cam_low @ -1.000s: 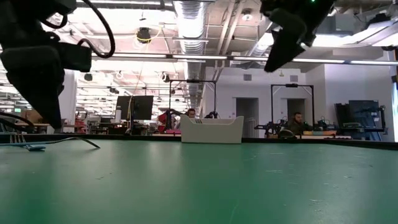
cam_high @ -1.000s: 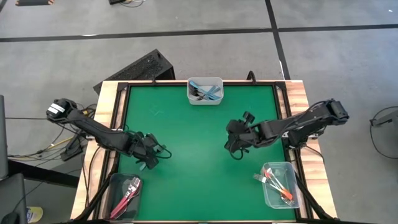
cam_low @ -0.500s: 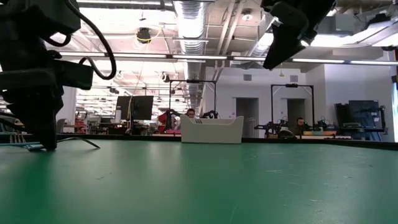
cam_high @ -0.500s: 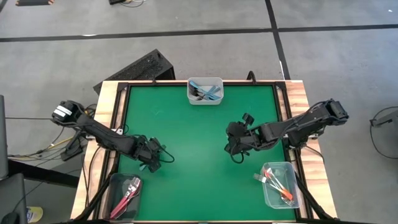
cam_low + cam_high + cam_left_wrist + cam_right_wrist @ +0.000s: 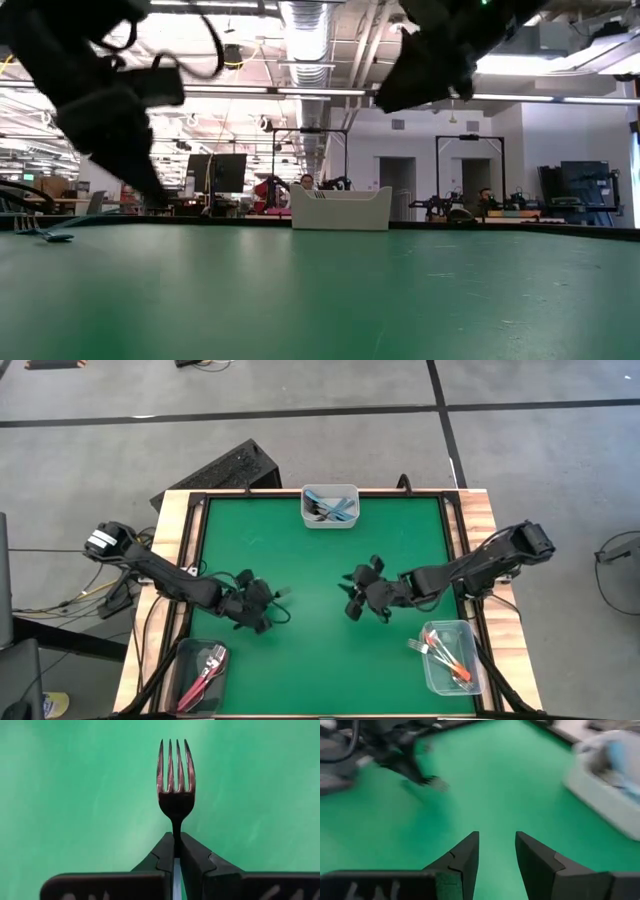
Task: Sort silverware by color (type)
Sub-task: Put the blue fork into the white bin
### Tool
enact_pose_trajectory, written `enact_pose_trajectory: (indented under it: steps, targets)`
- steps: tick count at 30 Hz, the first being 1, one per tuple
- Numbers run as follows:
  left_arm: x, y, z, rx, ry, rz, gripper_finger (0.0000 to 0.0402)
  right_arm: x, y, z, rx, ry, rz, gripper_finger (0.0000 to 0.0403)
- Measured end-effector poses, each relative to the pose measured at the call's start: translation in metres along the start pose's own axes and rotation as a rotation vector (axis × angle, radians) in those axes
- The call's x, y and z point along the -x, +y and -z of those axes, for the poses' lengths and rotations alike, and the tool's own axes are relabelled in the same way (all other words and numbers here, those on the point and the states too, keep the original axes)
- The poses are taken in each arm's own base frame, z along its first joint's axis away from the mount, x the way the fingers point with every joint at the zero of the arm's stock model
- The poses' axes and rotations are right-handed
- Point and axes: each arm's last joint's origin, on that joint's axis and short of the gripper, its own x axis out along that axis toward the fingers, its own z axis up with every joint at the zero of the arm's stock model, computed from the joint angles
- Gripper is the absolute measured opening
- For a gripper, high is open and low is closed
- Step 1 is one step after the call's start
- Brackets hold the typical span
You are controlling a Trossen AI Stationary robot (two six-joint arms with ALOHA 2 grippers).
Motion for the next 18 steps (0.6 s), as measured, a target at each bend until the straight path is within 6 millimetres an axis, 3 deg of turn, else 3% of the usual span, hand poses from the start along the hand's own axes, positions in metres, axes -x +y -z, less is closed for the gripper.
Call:
enact_pose_trajectory:
  steps: [8,12,18]
  targets:
    - [0.011,-0.013,-0.036,-0.079,-0.475,-0.172,0.0001,-0.026,-0.001,-0.006,-0.138,-0.176,-0.23,0.0166]
    - [0.015,-0.013,-0.049,-0.09,-0.575,-0.226,0.0001,-0.039,0.002,-0.009,-0.162,-0.261,-0.284,0.019]
    - [0.017,-0.015,-0.059,-0.106,-0.625,-0.164,0.0001,-0.062,0.01,-0.006,-0.241,-0.426,-0.339,0.023]
